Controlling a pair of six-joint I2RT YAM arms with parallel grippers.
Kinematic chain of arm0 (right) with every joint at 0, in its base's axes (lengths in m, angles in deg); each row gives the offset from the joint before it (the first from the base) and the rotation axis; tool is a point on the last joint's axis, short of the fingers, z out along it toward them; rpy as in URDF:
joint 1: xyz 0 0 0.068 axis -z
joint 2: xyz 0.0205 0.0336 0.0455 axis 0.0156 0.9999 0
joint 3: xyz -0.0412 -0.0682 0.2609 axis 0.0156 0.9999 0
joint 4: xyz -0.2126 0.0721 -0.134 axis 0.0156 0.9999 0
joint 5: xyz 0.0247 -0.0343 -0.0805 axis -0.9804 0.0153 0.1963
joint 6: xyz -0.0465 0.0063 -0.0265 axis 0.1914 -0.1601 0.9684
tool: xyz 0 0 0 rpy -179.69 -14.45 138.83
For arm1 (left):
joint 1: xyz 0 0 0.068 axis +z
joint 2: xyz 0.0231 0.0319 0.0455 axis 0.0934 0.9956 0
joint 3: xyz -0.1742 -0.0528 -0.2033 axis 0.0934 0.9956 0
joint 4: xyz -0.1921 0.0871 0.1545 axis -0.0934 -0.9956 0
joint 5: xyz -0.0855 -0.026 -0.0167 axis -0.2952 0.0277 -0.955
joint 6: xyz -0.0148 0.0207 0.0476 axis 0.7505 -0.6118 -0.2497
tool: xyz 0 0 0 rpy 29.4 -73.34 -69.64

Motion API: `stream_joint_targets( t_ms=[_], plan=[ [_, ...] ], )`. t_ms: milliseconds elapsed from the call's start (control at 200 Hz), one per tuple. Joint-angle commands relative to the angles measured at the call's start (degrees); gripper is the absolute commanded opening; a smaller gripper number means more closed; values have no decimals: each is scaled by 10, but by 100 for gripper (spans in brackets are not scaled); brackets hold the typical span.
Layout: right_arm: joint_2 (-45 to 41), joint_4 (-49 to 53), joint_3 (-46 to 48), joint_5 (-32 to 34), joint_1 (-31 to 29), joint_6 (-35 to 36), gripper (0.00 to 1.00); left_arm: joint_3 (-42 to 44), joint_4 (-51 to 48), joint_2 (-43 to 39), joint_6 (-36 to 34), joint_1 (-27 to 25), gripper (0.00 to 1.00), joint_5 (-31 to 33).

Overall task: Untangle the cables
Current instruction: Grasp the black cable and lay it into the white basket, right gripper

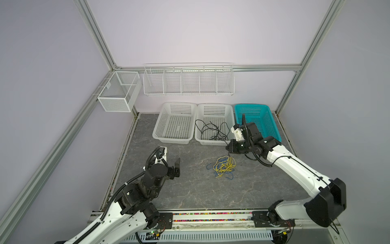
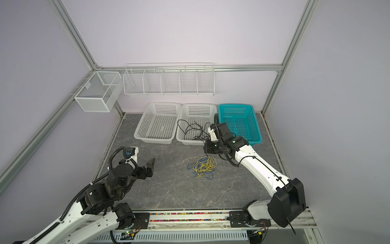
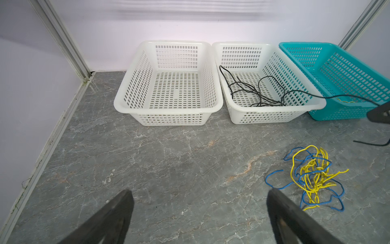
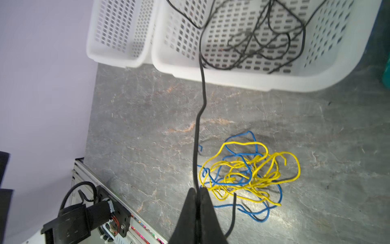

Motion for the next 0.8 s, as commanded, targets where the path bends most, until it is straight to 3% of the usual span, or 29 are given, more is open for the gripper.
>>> stream_joint_targets(
  t_ms=[0, 145, 495, 605, 695, 795],
  plan=[
    [35, 18, -61, -25, -3, 38, 7, 6, 3, 0, -7, 2, 99, -3],
    [137, 19, -172, -30, -3, 55, 8, 6, 3, 0, -7, 2, 99, -2],
    [419, 65, -472, 56, 10, 72, 8, 6, 3, 0, -7, 3, 99, -4],
    [494, 109, -563, 108, 13, 85, 17, 7, 3, 0, -7, 2, 99, -5],
    [541, 164, -629, 104, 11, 94, 33, 6, 3, -1, -7, 2, 99, -7],
    [530, 140, -605, 123, -8, 125, 46, 7, 3, -3, -7, 2, 99, -8]
  ],
)
